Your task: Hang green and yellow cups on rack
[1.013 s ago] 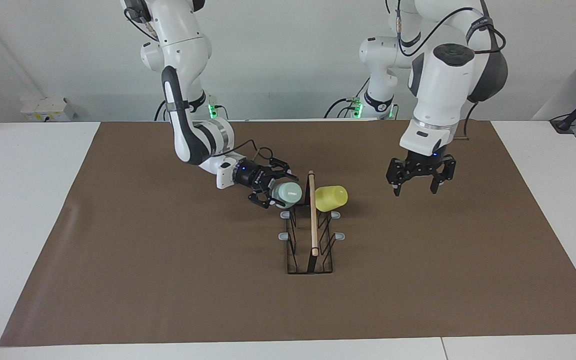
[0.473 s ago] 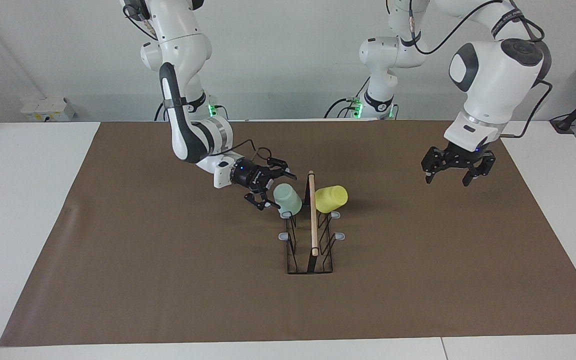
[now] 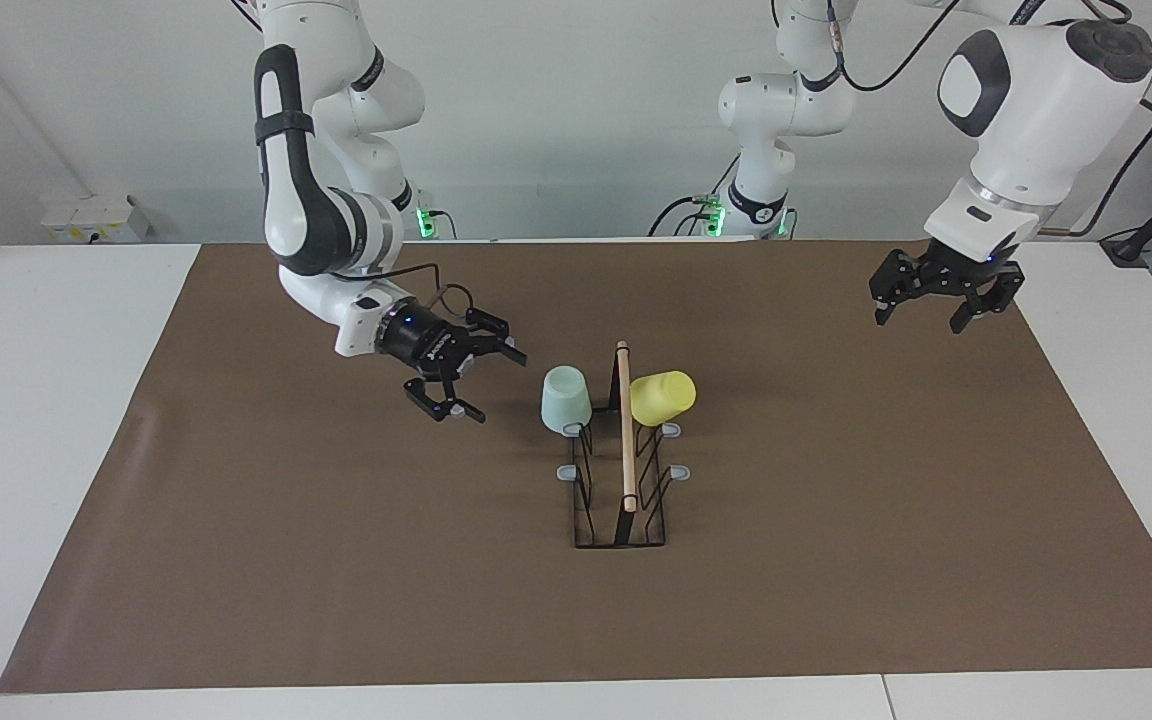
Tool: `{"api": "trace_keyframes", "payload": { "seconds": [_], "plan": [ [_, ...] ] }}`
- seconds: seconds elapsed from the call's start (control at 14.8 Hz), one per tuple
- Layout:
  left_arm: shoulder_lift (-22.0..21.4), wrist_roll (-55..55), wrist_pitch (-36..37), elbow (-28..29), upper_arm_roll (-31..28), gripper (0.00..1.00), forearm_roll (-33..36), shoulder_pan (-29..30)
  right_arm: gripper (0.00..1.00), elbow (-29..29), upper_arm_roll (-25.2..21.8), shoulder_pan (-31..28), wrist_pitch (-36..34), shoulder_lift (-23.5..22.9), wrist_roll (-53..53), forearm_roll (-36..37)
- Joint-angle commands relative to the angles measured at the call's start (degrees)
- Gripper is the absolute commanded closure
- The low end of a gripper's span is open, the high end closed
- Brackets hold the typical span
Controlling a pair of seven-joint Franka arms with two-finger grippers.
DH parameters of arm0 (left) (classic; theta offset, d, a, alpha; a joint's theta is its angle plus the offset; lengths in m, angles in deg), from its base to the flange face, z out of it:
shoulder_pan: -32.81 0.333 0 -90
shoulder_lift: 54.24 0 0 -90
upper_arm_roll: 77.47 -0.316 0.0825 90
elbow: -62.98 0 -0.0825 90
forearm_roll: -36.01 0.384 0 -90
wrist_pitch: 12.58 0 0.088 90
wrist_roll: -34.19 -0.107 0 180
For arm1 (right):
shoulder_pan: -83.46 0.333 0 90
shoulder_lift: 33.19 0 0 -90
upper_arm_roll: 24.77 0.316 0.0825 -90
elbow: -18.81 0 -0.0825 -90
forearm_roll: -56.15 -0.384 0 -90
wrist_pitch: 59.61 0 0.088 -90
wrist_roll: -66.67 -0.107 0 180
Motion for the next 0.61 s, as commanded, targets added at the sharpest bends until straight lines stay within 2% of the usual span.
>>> {"api": "trace_keyframes", "payload": {
  "seconds": [0.0,0.47,0.54],
  "plan": [
    [-2.6,-0.8,4.0,0.7,-1.5,0.00,-0.8,-1.4,0.00,-3.4,0.6,-4.1,0.5,-0.6,-6.8,12.9],
    [-2.9,-1.5,5.9,-0.1,-1.4,0.00,1.0,-0.6,0.00,-9.4,0.3,-10.4,0.9,-0.9,-19.5,39.6],
    [-2.7,-1.9,5.8,-0.6,-1.4,0.00,1.5,-0.6,0.00,-10.0,0.3,-10.6,2.6,-0.8,-22.3,44.4]
  ]
}}
